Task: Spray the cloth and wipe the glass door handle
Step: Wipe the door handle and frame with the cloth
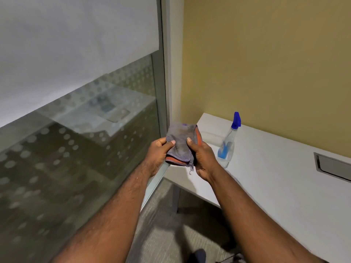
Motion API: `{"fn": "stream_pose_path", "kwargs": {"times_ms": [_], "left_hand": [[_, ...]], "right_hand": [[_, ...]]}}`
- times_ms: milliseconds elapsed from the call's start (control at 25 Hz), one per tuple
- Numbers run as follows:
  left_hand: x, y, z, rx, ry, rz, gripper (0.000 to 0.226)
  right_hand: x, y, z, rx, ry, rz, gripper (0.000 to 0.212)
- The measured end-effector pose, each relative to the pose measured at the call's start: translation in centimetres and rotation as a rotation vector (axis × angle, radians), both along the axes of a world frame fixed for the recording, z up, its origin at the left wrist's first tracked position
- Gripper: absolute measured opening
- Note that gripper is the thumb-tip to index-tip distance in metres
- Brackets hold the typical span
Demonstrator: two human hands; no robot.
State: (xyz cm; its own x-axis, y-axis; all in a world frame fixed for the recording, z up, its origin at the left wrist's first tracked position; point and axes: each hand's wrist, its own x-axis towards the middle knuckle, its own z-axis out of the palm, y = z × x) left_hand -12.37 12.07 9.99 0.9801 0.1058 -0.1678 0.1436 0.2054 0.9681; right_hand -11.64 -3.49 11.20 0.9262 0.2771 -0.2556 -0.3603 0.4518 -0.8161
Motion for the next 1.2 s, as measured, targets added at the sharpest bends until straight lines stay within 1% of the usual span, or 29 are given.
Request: {"fn": "stream_pose_path", "kwargs": {"times_ms": [40,80,200,280,320,360,400,480,520,560,600,640,680,760,800,840,880,920,960,1000,1080,1120,1200], "left_hand": [[-1.5,0.6,0.0,-0.001,-0.01,0.014,0.016],[-2.8,1.0,0.1,-0.002,-0.017,0.026,0.015],[-6.6,1.7,0.4,0.069,-0.007,0.067,0.017],[-9.1,2.2,0.6,0.139,-0.003,0.097,0.017],[-10.3,2.5,0.8,0.165,-0.003,0.114,0.016],[-11.5,2.6,1.1,0.195,-0.008,0.137,0.017],[-12.7,2.5,1.4,0.239,-0.022,0.159,0.017],[-15.3,2.8,1.6,0.367,-0.065,0.219,0.021],[-16.5,3.0,1.5,0.431,-0.068,0.244,0.024],[-17.7,3.2,1.4,0.481,-0.05,0.274,0.029],[-18.9,3.2,1.5,0.506,-0.02,0.302,0.033],[-20.7,3.4,1.5,0.544,0.011,0.345,0.034],[-22.4,3.3,1.5,0.596,0.034,0.388,0.033],[-26.1,3.1,1.7,0.686,0.072,0.463,0.031],[-27.9,2.9,1.6,0.717,0.082,0.482,0.031],[-29.9,2.6,1.5,0.742,0.09,0.505,0.033],[-32.0,2.4,1.3,0.765,0.099,0.525,0.034],[-33.9,2.4,1.1,0.777,0.114,0.546,0.035],[-35.9,2.5,0.9,0.777,0.137,0.567,0.036],[-37.8,2.7,0.7,0.777,0.165,0.589,0.037],[-41.8,3.0,0.5,0.81,0.217,0.644,0.046],[-43.8,3.3,0.6,0.834,0.242,0.675,0.051],[-48.0,4.1,1.2,0.903,0.289,0.76,0.054]], "right_hand": [[-1.4,0.8,0.5,-0.033,0.006,-0.032,0.034],[-2.6,1.3,0.9,-0.015,0.063,-0.042,0.033],[-6.0,2.0,2.7,0.09,0.317,0.074,0.036],[-8.0,2.3,3.7,0.1,0.381,0.152,0.036],[-8.9,2.5,3.8,0.093,0.367,0.165,0.035],[-9.6,2.8,4.0,0.045,0.317,0.17,0.033],[-10.0,2.9,3.9,-0.08,0.209,0.146,0.032],[-11.4,4.1,3.5,-0.528,-0.121,0.057,0.037],[-12.2,4.6,3.2,-0.741,-0.307,0.015,0.044],[-13.0,5.2,2.9,-0.857,-0.467,-0.012,0.047],[-14.1,5.5,2.7,-0.869,-0.559,-0.014,0.046],[-15.7,5.9,2.6,-0.827,-0.615,0.028,0.044],[-17.1,6.0,2.5,-0.74,-0.624,0.09,0.041],[-20.0,6.5,2.3,-0.492,-0.555,0.223,0.022],[-21.4,6.8,1.9,-0.401,-0.521,0.29,0.013],[-22.9,7.0,1.4,-0.359,-0.488,0.345,0.012],[-24.3,7.2,0.9,-0.343,-0.449,0.391,0.013],[-25.7,7.5,0.4,-0.35,-0.429,0.426,0.019],[-27.3,7.7,0.1,-0.358,-0.439,0.446,0.028],[-28.8,7.9,-0.1,-0.366,-0.475,0.449,0.03],[-32.0,8.7,0.2,-0.397,-0.617,0.408,0.027],[-33.5,9.1,0.7,-0.434,-0.708,0.366,0.028],[-35.9,10.2,1.3,-0.507,-0.875,0.289,0.035]]}}
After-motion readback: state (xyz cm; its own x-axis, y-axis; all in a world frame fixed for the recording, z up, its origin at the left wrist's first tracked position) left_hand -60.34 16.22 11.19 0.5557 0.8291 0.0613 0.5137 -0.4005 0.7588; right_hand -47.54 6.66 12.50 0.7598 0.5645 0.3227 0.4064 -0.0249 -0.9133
